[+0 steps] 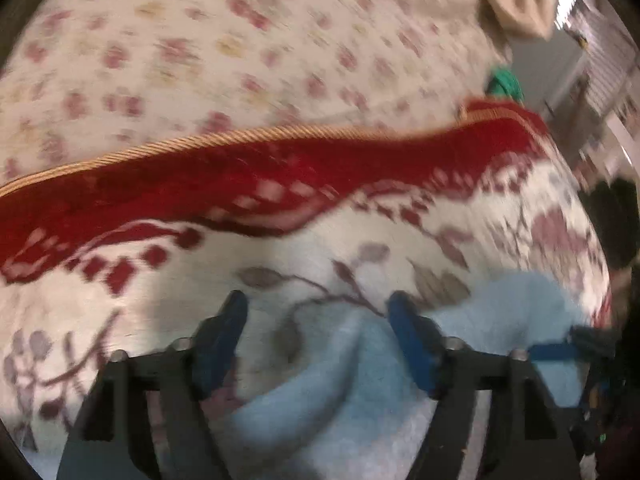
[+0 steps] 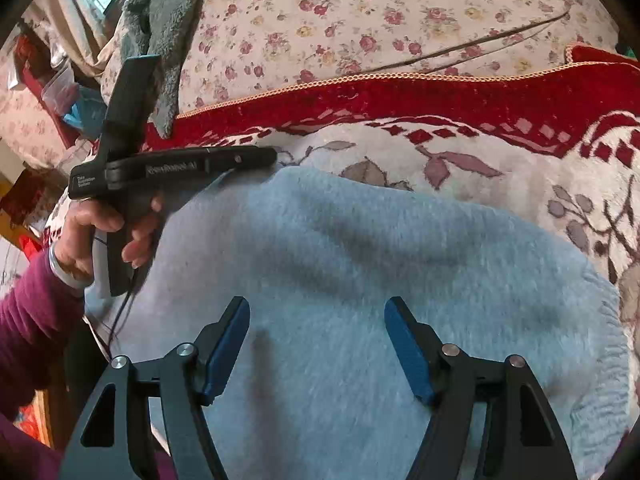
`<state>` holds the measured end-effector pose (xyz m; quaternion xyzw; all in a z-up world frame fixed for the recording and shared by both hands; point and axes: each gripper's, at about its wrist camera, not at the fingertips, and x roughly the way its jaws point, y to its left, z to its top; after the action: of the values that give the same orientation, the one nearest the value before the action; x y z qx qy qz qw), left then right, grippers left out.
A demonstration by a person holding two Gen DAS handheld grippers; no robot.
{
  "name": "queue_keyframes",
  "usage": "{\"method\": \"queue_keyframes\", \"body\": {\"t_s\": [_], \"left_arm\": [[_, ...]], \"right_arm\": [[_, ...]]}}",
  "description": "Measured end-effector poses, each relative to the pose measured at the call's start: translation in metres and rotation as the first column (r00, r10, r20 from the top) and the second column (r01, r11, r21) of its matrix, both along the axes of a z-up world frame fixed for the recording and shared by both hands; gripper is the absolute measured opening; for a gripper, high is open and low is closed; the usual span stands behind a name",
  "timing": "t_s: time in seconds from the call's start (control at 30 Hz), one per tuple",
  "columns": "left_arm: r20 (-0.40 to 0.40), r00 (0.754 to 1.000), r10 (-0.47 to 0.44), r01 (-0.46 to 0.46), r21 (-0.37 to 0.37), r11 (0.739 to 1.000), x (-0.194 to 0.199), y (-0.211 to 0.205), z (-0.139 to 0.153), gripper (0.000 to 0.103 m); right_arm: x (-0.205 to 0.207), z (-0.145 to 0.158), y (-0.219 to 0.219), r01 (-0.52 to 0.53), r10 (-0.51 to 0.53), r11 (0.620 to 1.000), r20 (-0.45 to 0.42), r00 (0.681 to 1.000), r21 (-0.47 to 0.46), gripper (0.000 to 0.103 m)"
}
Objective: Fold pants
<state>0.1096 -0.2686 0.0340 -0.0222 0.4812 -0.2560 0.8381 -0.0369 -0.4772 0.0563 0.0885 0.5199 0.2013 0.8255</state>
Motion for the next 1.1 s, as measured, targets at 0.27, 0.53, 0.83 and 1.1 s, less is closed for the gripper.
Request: {"method": "queue_keyframes", "body": {"t_s": [0.27, 0.53, 0.83, 1.1], "left_arm": [[0.083, 0.978, 0.193, -0.197, 0.041, 0.980, -0.044, 0.062, 0.037, 0.081], [0.117, 0.955, 0.273, -0.290, 0.174, 0.941, -0.092, 0.123, 0.016, 0.081], [0.073, 0.923, 0.377, -0.382, 0.088, 0.920, -0.077, 0.151, 0.011, 0.081], [0.130, 0.877, 0.462, -0.476, 0.108, 0.873, -0.115, 0.188, 0.031, 0.081]], "right_arm": [[0.021, 0.027, 0.046, -0.040, 0.043, 0.999, 0.108, 0.993, -0.036, 0.075], [0.094, -0.021, 0.088, -0.063, 0.084, 0.965, 0.071, 0.994, -0.253, 0.077], [0.088, 0.009, 0.080, 0.053, -0.026, 0.969, 0.111, 0.993, -0.240, 0.079], [0.094, -0.014, 0.161, -0.094, 0.134, 0.945, 0.107, 0.985, -0.313, 0.080]]}}
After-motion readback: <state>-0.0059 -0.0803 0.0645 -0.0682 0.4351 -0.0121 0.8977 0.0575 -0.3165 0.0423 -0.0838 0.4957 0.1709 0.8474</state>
